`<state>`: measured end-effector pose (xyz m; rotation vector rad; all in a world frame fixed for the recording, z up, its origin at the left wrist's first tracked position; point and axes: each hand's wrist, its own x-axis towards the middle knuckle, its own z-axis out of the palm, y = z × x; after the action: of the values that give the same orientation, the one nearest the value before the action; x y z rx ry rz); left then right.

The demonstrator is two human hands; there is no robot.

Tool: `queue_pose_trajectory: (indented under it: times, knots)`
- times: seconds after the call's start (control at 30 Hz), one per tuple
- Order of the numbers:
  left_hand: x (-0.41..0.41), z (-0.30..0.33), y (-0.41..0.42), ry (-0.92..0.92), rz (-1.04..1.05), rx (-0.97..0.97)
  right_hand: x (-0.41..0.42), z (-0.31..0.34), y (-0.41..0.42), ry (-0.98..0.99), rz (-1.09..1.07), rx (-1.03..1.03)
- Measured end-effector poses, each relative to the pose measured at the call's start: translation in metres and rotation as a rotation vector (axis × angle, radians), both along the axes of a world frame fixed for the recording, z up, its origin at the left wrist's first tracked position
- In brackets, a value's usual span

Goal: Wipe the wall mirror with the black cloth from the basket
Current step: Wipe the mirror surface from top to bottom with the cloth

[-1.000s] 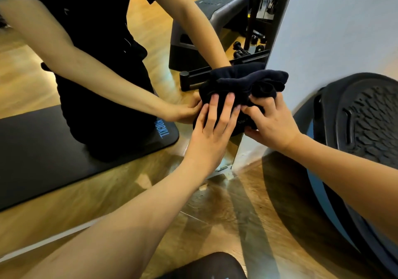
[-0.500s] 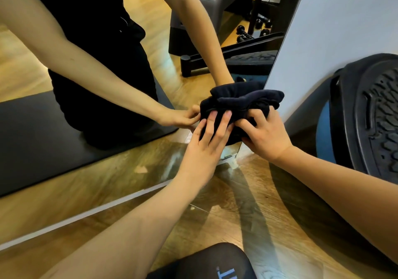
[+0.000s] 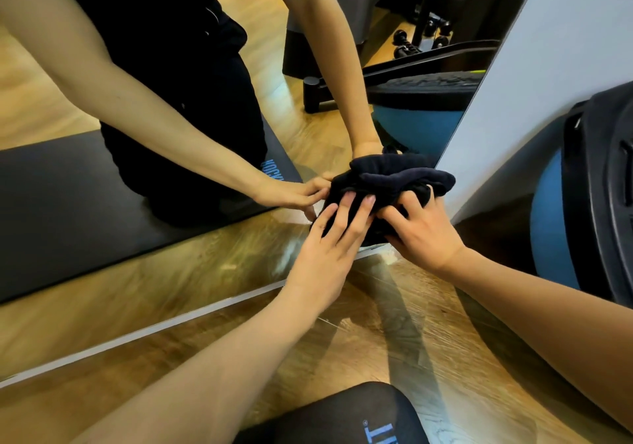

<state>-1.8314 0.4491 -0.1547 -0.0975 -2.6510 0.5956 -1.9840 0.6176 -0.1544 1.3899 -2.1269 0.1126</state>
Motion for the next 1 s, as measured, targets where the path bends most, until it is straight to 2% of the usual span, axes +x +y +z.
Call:
queue_pose_trajectory:
  times: [0.6,1.0]
  knots:
    - [0.102,-0.010,-0.087,-0.089,0.057,-0.038,0.091,-0.019,-0.087,0.036,0.059,-0.055]
    - [0.200,-0.024,-0.161,-0.093,0.165,-0.076,0.188,-0.033,-0.178,-0.060,0.113,-0.125]
